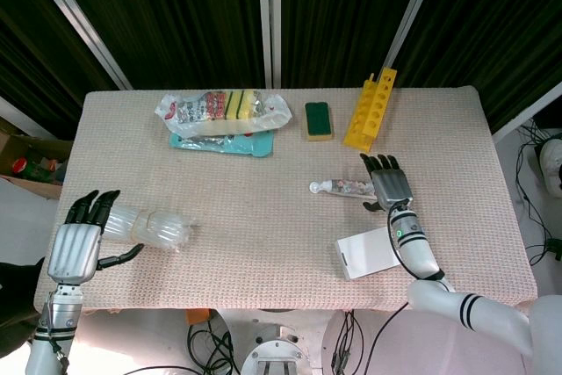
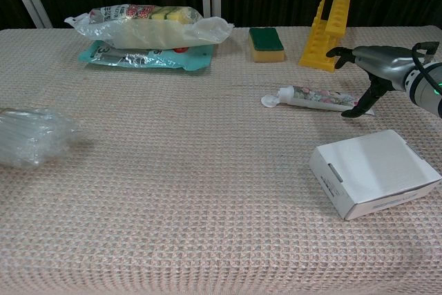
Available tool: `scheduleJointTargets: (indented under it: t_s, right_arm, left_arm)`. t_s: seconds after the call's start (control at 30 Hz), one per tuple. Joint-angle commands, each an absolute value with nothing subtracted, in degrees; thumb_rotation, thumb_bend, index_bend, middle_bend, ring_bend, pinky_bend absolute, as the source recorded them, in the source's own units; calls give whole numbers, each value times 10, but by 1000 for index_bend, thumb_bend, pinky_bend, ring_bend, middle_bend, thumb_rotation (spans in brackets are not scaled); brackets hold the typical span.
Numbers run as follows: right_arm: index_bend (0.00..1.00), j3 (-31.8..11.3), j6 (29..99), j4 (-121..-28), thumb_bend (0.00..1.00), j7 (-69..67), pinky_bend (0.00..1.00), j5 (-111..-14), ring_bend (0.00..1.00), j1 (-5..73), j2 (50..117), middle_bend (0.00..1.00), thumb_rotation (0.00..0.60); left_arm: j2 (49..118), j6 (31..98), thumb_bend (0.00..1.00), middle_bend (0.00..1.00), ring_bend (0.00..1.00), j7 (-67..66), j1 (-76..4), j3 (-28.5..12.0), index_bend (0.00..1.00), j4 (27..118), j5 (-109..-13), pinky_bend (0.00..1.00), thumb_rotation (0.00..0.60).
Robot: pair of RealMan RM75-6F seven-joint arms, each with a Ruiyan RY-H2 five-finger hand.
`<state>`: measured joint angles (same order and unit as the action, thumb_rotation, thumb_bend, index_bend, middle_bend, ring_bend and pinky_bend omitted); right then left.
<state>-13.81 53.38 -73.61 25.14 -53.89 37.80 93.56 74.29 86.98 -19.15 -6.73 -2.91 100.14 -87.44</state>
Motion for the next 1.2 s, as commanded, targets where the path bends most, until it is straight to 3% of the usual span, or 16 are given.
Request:
scheduleJointTargets:
  t_s: [0.03,0.47,0.97,1.2]
  right_arm:
    - [184,-137,534,-733,173,258,255,-528,171,381,939,267,600]
    - [424,-136,550,-713,220,261,352,-517,276,388,963,374,600]
    - [400,-135,549,-714,240,266,358,-509,275,395,972,357,600]
    - [391,-139,544,-712,242,277,406,-489,287,401,976,366,600]
  left_arm:
    - [743,869,0,141,96,-190,-67,-29,97,1000,-874,152,36]
    - [741,866,0,141,96,-191,-69,-30,96,999,-870,151,35]
    - [739,864,0,141,95,-189,-67,-29,100,1001,-864,151,44]
    - [737,864,0,141,96,-183,-66,-29,100,999,-862,152,45]
